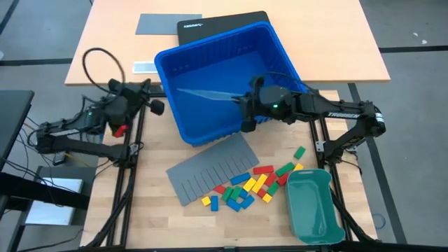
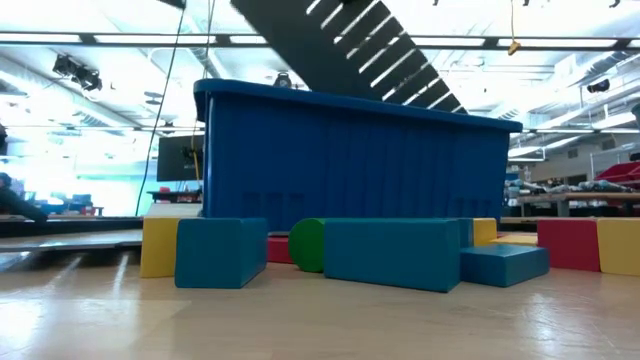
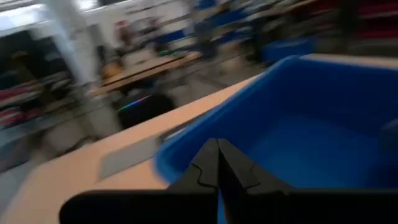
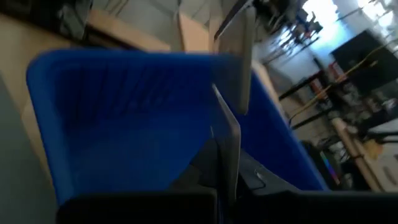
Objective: Sort Items/Unsort Items
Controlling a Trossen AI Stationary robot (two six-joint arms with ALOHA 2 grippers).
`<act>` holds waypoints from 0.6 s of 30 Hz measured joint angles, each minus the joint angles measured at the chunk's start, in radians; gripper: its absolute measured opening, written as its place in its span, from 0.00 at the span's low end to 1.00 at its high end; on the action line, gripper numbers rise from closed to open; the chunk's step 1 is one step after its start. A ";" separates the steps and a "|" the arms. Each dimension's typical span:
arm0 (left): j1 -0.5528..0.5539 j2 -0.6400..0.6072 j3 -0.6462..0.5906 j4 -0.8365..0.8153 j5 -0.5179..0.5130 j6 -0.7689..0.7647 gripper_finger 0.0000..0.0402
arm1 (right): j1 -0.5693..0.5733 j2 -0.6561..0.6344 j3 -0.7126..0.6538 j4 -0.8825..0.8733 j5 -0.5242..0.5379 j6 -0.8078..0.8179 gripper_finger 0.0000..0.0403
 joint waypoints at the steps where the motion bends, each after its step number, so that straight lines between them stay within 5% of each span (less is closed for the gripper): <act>1: 0.029 0.002 -0.016 -0.005 -0.017 -0.016 0.01 | 0.005 -0.011 0.000 0.023 0.001 -0.012 0.00; 8: 0.288 0.072 -0.088 -0.007 -0.002 -0.091 0.00 | 0.042 -0.072 0.000 0.175 0.053 -0.102 0.00; 18: 0.653 0.241 -0.090 -0.009 0.319 -0.203 0.00 | 0.116 -0.119 0.002 0.316 0.135 -0.272 0.00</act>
